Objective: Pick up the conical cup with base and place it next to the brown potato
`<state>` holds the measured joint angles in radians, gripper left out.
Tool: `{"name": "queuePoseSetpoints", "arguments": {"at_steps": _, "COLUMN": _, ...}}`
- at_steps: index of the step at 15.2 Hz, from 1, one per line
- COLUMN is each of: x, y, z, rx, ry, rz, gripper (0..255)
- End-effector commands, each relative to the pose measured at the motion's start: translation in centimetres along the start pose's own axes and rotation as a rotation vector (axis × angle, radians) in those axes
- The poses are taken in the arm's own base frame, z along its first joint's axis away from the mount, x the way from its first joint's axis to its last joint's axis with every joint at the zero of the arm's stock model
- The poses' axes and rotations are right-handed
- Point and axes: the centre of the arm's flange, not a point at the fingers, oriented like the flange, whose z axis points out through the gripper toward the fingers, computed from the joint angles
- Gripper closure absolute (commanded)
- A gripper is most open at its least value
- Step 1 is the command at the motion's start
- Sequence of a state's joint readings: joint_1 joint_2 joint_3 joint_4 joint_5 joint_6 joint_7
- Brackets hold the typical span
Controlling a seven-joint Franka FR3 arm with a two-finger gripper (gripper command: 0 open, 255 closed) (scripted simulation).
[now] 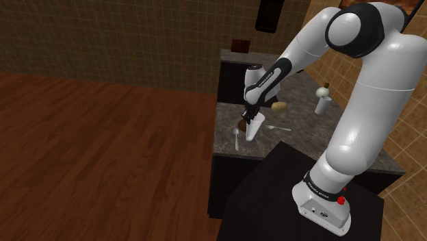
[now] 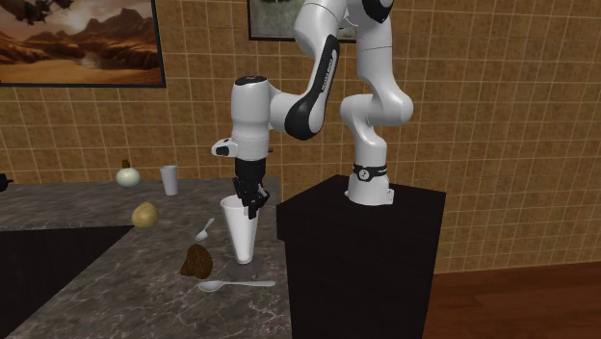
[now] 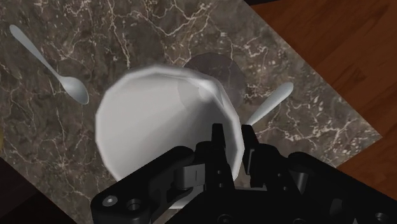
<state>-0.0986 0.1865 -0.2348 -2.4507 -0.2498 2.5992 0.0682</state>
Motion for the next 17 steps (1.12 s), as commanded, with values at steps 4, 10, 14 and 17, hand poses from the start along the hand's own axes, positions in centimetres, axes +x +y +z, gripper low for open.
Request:
{"name": "queuePoseSetpoints", "arguments": {"at_steps": 4, "x": 0.0, "y": 0.0, "z": 0.0, "rx": 0.000, "ry": -0.001, "rz": 0.000, "gripper": 255}}
{"name": "queuePoseSetpoints", "arguments": {"at_steps": 10, "x": -0.2, "y": 0.5, "z": -3.1, "rx": 0.000, "ry": -0.001, "rz": 0.000, "gripper": 255}}
{"name": "queuePoseSetpoints", "arguments": {"at_steps": 14, "x": -0.3, "y": 0.9, "z": -5.2, "rx": 0.000, "ry": -0.001, "rz": 0.000, "gripper": 255}}
{"name": "queuePoseSetpoints", "arguments": {"at_steps": 17, "x": -0.3, "y": 1.1, "z": -6.7, "rx": 0.000, "ry": -0.001, "rz": 0.000, "gripper": 255}}
